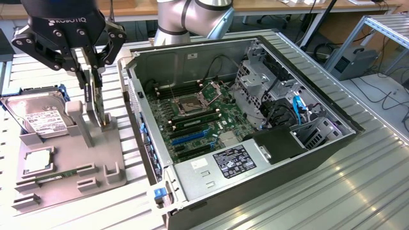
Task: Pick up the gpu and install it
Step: 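Pick up the gpu and move the gpu toward the slot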
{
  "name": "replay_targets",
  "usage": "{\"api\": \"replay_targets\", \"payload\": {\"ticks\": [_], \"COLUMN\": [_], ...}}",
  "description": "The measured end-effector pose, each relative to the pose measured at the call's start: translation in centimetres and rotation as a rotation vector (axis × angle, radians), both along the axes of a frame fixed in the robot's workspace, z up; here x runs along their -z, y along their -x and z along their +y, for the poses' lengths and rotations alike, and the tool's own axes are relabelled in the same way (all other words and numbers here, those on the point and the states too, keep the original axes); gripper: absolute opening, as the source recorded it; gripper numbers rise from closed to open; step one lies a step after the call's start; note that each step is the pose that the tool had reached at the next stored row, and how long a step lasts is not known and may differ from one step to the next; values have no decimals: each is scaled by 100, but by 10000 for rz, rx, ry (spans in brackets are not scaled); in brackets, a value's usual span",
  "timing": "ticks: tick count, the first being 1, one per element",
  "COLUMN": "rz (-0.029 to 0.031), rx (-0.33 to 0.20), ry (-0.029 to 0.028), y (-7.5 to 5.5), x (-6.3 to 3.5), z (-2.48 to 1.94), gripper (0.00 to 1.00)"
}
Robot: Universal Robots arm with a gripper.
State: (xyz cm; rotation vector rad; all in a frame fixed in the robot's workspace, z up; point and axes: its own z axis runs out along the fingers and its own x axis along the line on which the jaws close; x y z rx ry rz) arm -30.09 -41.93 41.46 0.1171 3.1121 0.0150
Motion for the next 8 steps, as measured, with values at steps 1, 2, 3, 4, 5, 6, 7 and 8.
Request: {"api": "replay_targets", "payload": {"ticks": [1, 2, 3, 4, 5, 6, 7, 8], "rz": [0, -1, -1, -1, -1, -1, -1, -1], "rx": [1, 1, 1, 1, 1, 1, 1, 1], "ry": [8, 12, 17, 23, 29, 34, 40, 45], "y": [-10, -15, -22, -28, -35, -43, -51, -58], "x": [0, 0, 0, 0, 0, 1, 0, 0], "z": [0, 0, 0, 0, 0, 0, 0, 0], "gripper": [27, 27, 27, 27, 27, 27, 27, 27]}}
